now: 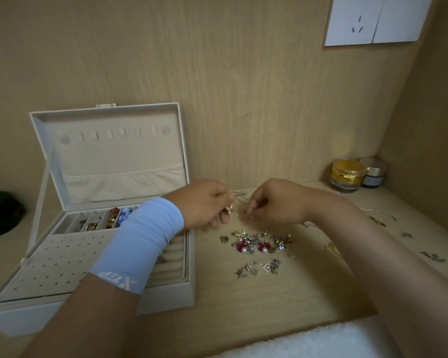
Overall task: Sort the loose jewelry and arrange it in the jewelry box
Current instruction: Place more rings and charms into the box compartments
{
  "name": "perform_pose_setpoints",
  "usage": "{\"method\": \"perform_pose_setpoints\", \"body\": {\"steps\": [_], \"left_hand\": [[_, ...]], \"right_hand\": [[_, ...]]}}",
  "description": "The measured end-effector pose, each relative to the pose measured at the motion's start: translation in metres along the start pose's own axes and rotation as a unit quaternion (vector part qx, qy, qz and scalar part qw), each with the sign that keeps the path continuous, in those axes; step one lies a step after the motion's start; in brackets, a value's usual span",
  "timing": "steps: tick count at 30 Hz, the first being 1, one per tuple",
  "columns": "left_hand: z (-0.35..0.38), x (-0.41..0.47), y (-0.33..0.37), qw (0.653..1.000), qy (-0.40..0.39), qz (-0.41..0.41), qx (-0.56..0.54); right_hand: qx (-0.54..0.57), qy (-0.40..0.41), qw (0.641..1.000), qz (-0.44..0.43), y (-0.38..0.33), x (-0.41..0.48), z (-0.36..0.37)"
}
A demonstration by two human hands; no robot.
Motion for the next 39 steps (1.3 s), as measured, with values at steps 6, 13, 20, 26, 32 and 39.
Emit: {"method": "perform_pose_setpoints", "body": {"steps": [6, 13, 20, 26, 32, 39], "left_hand": [[-0.002, -0.003, 0.005, 0.999, -0.023, 0.017, 0.039], [-0.001, -0.005, 0.002, 0.996, -0.037, 0.009, 0.082], [0.034, 0.000, 0.011, 0.989, -0.092, 0.025, 0.109], [0.039, 0.002, 0.008, 0.982, -0.093, 0.024, 0.162], [0.046, 0.005, 0.026, 0.983, -0.054, 0.072, 0.161], [0.055, 0.007, 0.015, 0.977, -0.092, 0.055, 0.184]], "right_hand": [[-0.051, -0.003, 0.998, -0.037, -0.029, 0.002, 0.023], [0.019, 0.028, 0.999, -0.036, -0.013, 0.001, -0.006], [-0.015, -0.045, 0.999, 0.014, 0.014, -0.004, -0.002], [0.056, -0.066, 0.996, 0.014, 0.018, -0.011, -0.012], [-0.076, -0.165, 0.976, 0.122, 0.043, -0.024, -0.005], [-0.012, -0.158, 0.981, 0.108, 0.044, -0.018, 0.000]]}}
Point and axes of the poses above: each hand's wrist, its own x-axis towards the middle knuckle, its own z-axis out of the palm, y = z × x, the point moved 9 cm from there along x, towards the middle knuckle, and after that the axes turned 1 degree about -x, right-handed, at the moved point
